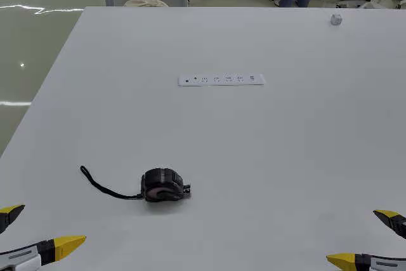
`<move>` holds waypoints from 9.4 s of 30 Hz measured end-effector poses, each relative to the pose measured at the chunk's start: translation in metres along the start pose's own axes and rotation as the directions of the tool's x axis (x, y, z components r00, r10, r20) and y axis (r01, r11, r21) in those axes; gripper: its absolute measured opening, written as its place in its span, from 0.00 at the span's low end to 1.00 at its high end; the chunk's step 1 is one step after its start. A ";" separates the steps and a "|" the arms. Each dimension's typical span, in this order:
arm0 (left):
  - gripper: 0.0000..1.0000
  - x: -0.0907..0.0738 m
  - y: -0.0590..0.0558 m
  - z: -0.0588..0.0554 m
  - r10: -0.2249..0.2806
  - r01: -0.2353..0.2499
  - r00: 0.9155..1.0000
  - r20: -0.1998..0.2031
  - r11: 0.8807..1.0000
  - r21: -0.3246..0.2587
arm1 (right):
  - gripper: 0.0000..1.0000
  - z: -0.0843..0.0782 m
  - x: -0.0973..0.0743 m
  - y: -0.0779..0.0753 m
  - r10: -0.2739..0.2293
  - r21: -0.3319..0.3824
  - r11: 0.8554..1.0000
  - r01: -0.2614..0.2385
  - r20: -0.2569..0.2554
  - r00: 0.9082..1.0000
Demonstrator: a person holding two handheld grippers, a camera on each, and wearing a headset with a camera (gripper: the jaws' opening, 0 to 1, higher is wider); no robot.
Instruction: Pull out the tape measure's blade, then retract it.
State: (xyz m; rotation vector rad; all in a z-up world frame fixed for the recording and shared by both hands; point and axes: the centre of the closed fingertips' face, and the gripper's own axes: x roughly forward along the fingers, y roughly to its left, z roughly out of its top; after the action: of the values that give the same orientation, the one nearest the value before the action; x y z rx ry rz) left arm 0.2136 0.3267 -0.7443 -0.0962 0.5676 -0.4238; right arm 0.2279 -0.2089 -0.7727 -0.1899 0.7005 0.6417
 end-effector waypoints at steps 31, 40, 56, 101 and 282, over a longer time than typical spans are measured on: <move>1.00 0.005 0.002 0.004 -0.012 0.012 1.000 -0.018 1.000 0.013 | 1.00 -0.005 0.002 -0.001 0.006 0.009 1.000 -0.005 -0.031 1.000; 1.00 0.006 0.003 0.003 -0.016 0.017 1.000 -0.026 1.000 0.021 | 1.00 -0.002 0.004 -0.003 0.009 0.001 1.000 -0.009 -0.022 1.000; 1.00 0.008 0.002 0.002 -0.020 0.021 0.999 -0.033 1.000 0.023 | 1.00 -0.002 0.003 -0.006 0.001 0.004 1.000 -0.001 -0.019 1.000; 1.00 0.075 -0.049 0.070 -0.239 0.295 0.952 -0.189 0.879 0.375 | 0.97 0.056 0.038 0.016 0.143 -0.158 0.977 -0.141 0.003 0.990; 0.38 0.192 -0.126 0.009 -0.322 0.622 0.762 -0.561 0.607 0.496 | 0.12 0.102 0.232 0.165 0.317 -0.520 0.561 -0.644 -0.583 0.748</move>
State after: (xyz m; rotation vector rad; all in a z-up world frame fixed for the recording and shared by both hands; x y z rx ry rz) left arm 0.3188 0.1326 -0.8069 0.5682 0.7879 -1.1997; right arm 0.3184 0.0722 -0.8393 -0.9005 0.9196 1.4565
